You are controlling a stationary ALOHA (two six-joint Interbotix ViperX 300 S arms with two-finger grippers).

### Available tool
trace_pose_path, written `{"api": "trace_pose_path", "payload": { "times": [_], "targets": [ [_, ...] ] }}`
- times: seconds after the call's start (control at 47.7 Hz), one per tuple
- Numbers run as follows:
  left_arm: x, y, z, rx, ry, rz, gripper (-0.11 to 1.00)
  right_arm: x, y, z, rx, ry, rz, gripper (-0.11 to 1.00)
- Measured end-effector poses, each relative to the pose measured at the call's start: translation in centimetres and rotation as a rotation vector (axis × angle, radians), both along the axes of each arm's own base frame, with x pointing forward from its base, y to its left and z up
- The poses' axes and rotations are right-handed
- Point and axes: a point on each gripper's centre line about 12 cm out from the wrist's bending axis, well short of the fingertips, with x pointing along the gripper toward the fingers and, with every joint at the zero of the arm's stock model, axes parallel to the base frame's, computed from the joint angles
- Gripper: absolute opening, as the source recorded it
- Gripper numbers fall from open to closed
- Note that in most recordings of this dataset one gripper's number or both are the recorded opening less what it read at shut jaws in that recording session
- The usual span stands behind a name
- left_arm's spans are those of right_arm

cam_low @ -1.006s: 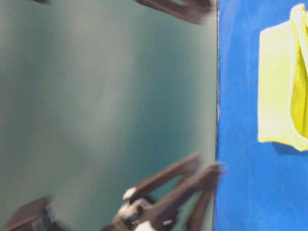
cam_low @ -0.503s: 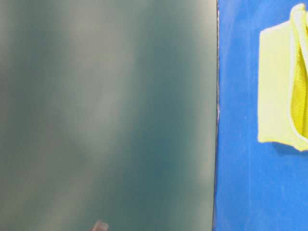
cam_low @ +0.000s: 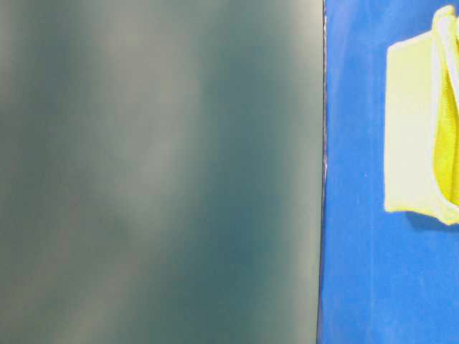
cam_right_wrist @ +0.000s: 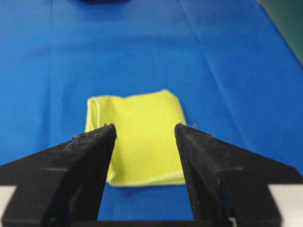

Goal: Fold the yellow towel.

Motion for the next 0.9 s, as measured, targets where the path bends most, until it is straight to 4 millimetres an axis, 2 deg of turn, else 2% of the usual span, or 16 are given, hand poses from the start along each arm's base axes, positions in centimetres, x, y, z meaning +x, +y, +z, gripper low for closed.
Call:
{"api": "trace_pose_path", "payload": {
  "times": [0.21, 0.901],
  "targets": [
    [-1.5, 0.0, -2.4, -0.017, 0.009, 0.002, 0.71, -0.3, 0.4, -1.4, 0.025, -0.024, 0.027, 0.58],
    [-1.6, 0.0, -2.5, -0.018, 0.003, 0.002, 0.71, -0.2, 0.5, -1.5, 0.037, -0.035, 0.031, 0.58]
  ]
}}
